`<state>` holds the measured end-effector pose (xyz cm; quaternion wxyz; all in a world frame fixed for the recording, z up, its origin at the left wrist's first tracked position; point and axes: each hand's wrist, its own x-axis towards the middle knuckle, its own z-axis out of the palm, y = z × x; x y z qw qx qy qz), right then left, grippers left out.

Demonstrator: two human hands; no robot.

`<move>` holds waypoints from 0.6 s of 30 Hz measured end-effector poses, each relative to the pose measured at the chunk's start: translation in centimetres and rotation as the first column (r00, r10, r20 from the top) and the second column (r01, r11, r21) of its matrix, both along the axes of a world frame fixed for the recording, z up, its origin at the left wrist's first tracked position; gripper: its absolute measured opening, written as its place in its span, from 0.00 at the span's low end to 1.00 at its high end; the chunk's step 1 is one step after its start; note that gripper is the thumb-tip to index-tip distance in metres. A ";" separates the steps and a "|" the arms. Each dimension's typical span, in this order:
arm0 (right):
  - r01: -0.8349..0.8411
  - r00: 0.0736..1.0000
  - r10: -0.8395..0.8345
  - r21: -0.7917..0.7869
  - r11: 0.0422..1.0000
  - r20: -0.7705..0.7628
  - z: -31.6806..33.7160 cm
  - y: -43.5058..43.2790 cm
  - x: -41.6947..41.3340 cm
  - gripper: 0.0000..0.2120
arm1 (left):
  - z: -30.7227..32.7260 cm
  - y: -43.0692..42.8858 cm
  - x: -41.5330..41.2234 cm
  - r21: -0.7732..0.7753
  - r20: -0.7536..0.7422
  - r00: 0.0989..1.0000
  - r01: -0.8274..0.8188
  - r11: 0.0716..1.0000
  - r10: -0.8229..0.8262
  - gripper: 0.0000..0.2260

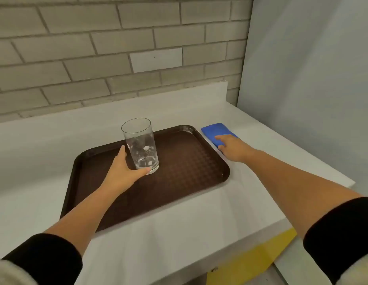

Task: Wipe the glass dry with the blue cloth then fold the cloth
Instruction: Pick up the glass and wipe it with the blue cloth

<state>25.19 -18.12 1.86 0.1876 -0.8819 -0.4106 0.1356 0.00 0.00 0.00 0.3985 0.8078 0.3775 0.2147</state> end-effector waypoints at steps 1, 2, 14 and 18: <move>0.003 1.000 -0.003 -0.017 1.000 -0.002 -0.3 0.4 0.6 0.22 | -0.2 0.2 0.5 0.018 0.041 0.999 0.009 1.000 -0.010 0.41; -0.005 1.000 0.005 -0.027 1.000 -0.006 -0.6 0.8 1.4 0.22 | -0.5 0.5 1.1 0.030 0.088 0.996 0.021 0.999 -0.023 0.38; -0.030 0.987 0.078 -0.318 0.947 0.139 -4.1 5.2 7.5 0.26 | -2.5 1.9 4.0 -0.113 0.169 0.970 -0.155 0.981 0.173 0.40; 0.005 0.962 0.074 -0.289 0.957 0.262 -4.7 5.8 8.1 0.23 | -2.7 1.8 4.5 -0.139 0.193 0.958 -0.187 0.973 0.212 0.38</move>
